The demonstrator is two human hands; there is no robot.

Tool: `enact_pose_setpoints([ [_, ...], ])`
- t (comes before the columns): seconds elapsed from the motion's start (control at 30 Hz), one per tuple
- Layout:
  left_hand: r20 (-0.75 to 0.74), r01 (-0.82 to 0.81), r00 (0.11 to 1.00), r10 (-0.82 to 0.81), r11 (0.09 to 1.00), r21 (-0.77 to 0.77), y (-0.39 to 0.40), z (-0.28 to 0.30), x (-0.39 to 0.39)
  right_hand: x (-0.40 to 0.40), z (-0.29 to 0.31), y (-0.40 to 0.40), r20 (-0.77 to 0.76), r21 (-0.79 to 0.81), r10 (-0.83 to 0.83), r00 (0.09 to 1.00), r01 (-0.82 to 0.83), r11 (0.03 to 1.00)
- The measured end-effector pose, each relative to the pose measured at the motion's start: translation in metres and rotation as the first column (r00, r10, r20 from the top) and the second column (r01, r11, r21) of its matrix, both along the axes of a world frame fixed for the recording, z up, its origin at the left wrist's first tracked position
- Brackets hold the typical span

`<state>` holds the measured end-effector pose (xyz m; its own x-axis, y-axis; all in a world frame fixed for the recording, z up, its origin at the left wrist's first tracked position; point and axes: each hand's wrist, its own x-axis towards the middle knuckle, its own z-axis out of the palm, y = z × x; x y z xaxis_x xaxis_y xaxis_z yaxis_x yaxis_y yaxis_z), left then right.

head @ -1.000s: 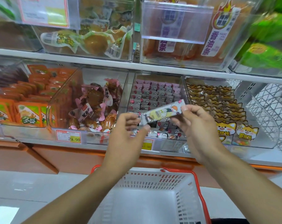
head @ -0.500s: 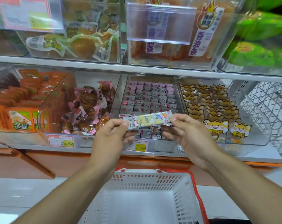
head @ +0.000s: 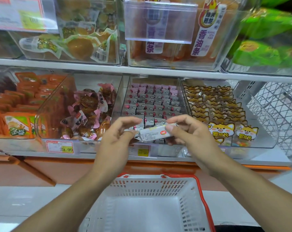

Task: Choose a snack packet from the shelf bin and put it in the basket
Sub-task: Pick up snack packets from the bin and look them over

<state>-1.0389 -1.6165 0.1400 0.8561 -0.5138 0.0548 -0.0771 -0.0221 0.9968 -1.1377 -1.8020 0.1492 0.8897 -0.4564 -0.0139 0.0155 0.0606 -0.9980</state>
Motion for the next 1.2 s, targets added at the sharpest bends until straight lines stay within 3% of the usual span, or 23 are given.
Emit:
enact_pose_setpoints([
  [0.13,0.013,0.138,0.99,-0.138,0.99,-0.022,0.001,-0.001,-0.01,0.002,0.002,0.001,-0.135,0.196,-0.012,0.991,0.039,0.98],
  [0.23,0.025,0.093,0.995,-0.093,0.996,0.01,-0.001,-0.002,-0.011,0.001,0.001,0.0,-0.271,0.259,0.049,0.961,0.024,0.966],
  [0.33,-0.147,-0.001,0.989,-0.009,0.998,-0.07,-0.002,-0.001,-0.005,-0.001,0.002,0.0,-0.258,0.189,0.113,0.96,-0.065,0.98],
  [0.47,-0.45,-0.043,0.893,0.005,0.996,-0.076,-0.003,0.001,-0.001,-0.004,0.003,-0.001,-0.077,0.008,0.189,0.979,-0.189,0.982],
  [0.57,-0.524,-0.047,0.851,0.025,0.999,-0.027,-0.003,0.0,-0.001,-0.004,0.002,0.004,-0.045,-0.206,0.171,0.984,-0.177,0.963],
  [0.63,-0.521,-0.024,0.853,0.029,1.0,0.016,-0.003,0.001,-0.002,-0.004,0.001,0.007,-0.022,-0.214,0.13,0.991,-0.132,0.968],
  [0.73,-0.497,-0.009,0.868,-0.016,0.999,-0.048,-0.004,0.002,-0.004,-0.003,-0.001,0.005,-0.035,-0.148,0.082,0.996,-0.086,0.985],
  [0.9,-0.359,-0.013,0.933,-0.027,0.994,-0.108,-0.002,-0.002,-0.002,0.002,-0.002,-0.001,-0.089,0.068,-0.001,0.996,0.007,0.998],
  [1.1,-0.307,0.011,0.951,-0.032,0.998,-0.069,-0.007,-0.008,-0.001,0.009,0.001,-0.001,0.019,0.279,-0.121,0.992,0.111,0.954],
  [1.2,-0.123,-0.037,0.991,0.043,0.998,0.045,-0.006,-0.012,-0.001,0.016,0.003,-0.002,0.076,0.243,-0.213,0.974,0.19,0.951],
])
